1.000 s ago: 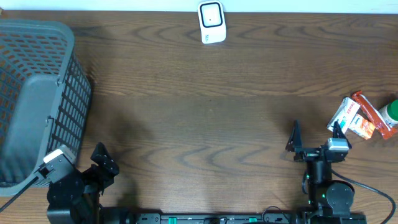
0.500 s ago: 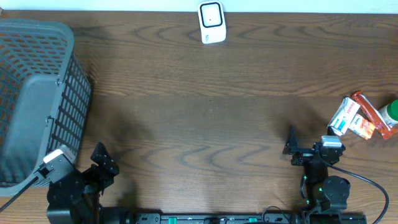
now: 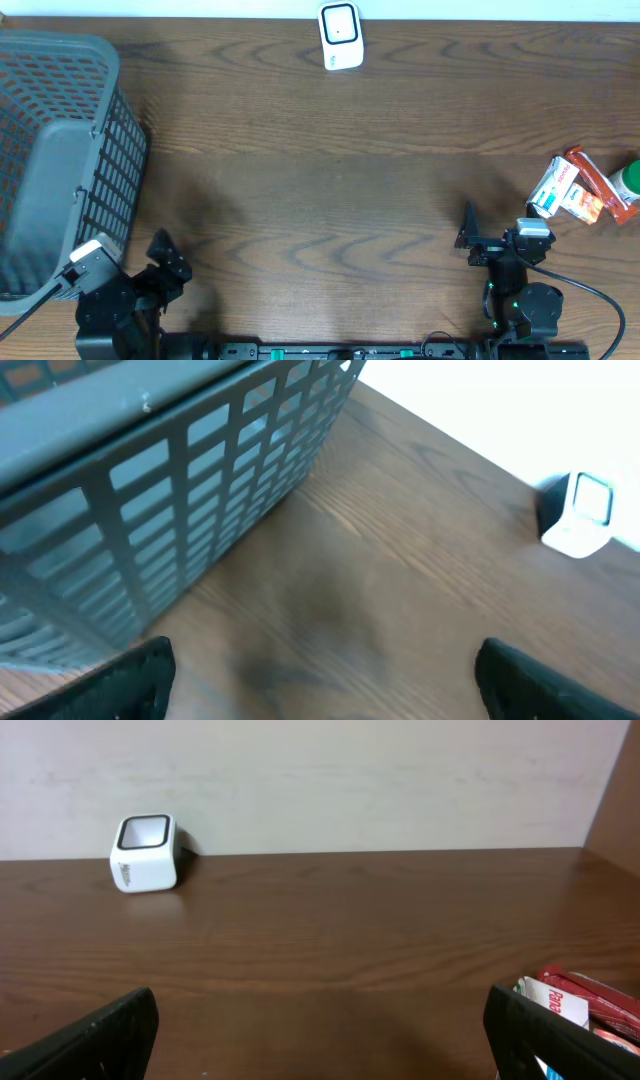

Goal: Scan the item barcode

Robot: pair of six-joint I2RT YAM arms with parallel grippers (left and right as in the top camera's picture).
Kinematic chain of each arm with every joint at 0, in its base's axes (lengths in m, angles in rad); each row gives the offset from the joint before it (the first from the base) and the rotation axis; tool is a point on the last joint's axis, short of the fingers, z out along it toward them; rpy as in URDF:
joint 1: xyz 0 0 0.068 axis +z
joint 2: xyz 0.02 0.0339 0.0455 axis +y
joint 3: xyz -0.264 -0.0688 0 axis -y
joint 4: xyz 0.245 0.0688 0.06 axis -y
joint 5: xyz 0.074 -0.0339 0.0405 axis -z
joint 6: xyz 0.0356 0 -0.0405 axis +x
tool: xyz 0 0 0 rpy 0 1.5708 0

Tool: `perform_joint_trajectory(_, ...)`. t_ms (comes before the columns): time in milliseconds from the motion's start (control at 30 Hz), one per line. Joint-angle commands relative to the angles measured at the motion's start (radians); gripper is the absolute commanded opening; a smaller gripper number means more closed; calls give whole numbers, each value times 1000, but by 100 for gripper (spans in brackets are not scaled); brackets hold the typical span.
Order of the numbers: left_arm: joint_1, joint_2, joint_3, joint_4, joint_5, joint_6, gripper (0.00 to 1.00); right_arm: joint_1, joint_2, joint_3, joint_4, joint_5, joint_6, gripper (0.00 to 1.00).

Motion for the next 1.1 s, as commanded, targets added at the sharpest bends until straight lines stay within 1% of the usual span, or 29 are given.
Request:
perform_joint_trajectory(0, 5, -4, 5, -3, -6, -5, 99, 10, -4, -1, -3, 9, 13, 99)
perform_joint_trajectory(167, 5, -17, -18, -3, 8, -5, 99, 10, -4, -1, -3, 9, 13, 99)
perform_joint_trajectory(233, 5, -26, -52, 24, 10, -5, 99, 10, -4, -1, -3, 9, 13, 99)
perform_joint_trajectory(300, 5, -42, -111, 91, 10, -5, 98, 10, -4, -1, -3, 9, 13, 99)
perform_joint_trajectory(400, 5, -87, -248, 278, 18, -5, 99, 10, -4, -1, -3, 9, 13, 99)
perform_joint_trajectory(467, 5, -128, -351, 428, 33, -5, 99, 10, -4, -1, -3, 8, 13, 99)
perform_joint_trajectory(533, 5, -175, -476, 623, 56, -5, 99, 10, -4, -1, -3, 9, 13, 99)
perform_joint_trajectory(633, 5, -216, -620, 864, 85, -5, 98, 10, -4, -1, -3, 9, 13, 99)
perform_joint_trajectory(667, 5, -221, -649, 907, 86, -5, 99, 10, -4, -1, -3, 9, 13, 99)
perform_joint_trajectory(767, 5, -229, -696, 953, 86, 29, 99, 10, -4, -1, -3, 9, 13, 99)
perform_joint_trajectory(833, 5, -232, -711, 952, 86, 87, 99, 10, -4, -1, -3, 9, 13, 99)
perform_joint_trajectory(967, 5, -237, -721, 942, 138, 254, 98, 10, -4, -1, -3, 9, 13, 99)
perform_joint_trajectory(1000, 5, -242, -727, 934, 145, 285, 99, 10, -4, -1, -3, 9, 13, 99)
perform_joint_trajectory(1067, 5, -257, -742, 903, 141, 301, 98, 10, -4, -1, -3, 9, 13, 99)
